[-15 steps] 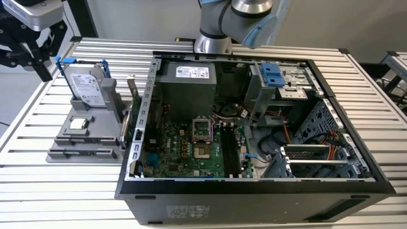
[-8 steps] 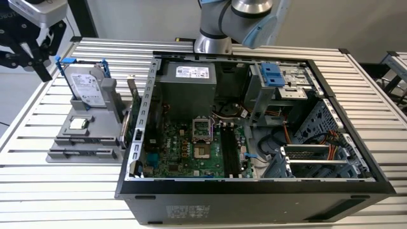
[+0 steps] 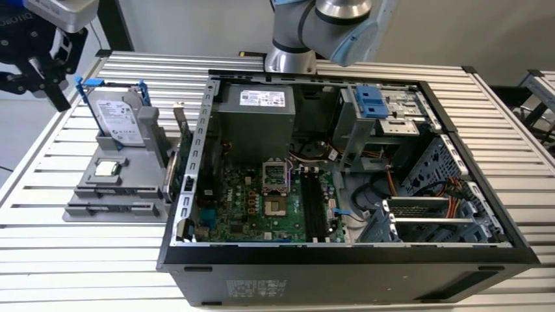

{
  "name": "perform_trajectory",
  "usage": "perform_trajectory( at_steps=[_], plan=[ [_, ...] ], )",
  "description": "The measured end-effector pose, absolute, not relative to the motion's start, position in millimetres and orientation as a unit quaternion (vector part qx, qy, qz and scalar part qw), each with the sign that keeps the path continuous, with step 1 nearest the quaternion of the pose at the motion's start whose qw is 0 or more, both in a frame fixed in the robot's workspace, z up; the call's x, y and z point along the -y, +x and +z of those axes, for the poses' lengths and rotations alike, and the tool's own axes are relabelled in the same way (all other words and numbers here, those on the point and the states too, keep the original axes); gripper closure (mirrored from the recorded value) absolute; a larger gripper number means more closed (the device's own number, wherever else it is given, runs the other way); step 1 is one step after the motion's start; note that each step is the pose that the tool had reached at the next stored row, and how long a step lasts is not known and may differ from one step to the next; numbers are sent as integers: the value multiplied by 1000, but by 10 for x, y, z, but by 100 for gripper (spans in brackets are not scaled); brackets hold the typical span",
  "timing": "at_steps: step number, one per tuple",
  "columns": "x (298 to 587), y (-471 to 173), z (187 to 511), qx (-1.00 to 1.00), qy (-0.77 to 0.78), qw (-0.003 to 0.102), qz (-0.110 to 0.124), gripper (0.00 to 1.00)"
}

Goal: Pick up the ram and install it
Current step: 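Pick up the ram and move it above insertion slot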

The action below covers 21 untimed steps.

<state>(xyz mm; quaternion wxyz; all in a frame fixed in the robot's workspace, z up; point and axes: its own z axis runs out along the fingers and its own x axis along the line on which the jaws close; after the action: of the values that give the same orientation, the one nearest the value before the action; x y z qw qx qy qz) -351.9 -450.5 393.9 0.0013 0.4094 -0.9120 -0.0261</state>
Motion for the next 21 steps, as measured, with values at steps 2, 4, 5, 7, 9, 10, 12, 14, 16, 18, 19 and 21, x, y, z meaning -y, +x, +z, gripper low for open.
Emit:
perform_trajectory(
  at_steps=[2, 4, 5, 7, 9, 10, 12, 14, 16, 18, 19, 21],
  plan=[
    [4505, -3518, 3939, 906, 423, 2, -26, 100],
    [4505, -3519, 3939, 899, 437, 2, -26, 100],
    [4505, -3519, 3939, 896, 444, 2, -26, 100],
    [4505, -3519, 3940, 888, 458, 3, -26, 100],
    [4505, -3519, 3940, 880, 474, 3, -26, 100],
    [4505, -3519, 3939, 876, 482, 3, -26, 100],
    [4505, -3519, 3939, 867, 497, 4, -26, 100],
    [4505, -3519, 3939, 858, 513, 4, -26, 100],
    [4505, -3519, 3939, 848, 529, 5, -26, 100],
    [4506, -3518, 3939, 838, 545, 5, -26, 100],
    [4506, -3518, 3939, 833, 552, 6, -26, 100],
    [4506, -3518, 3939, 823, 567, 6, -25, 100]
  ],
)
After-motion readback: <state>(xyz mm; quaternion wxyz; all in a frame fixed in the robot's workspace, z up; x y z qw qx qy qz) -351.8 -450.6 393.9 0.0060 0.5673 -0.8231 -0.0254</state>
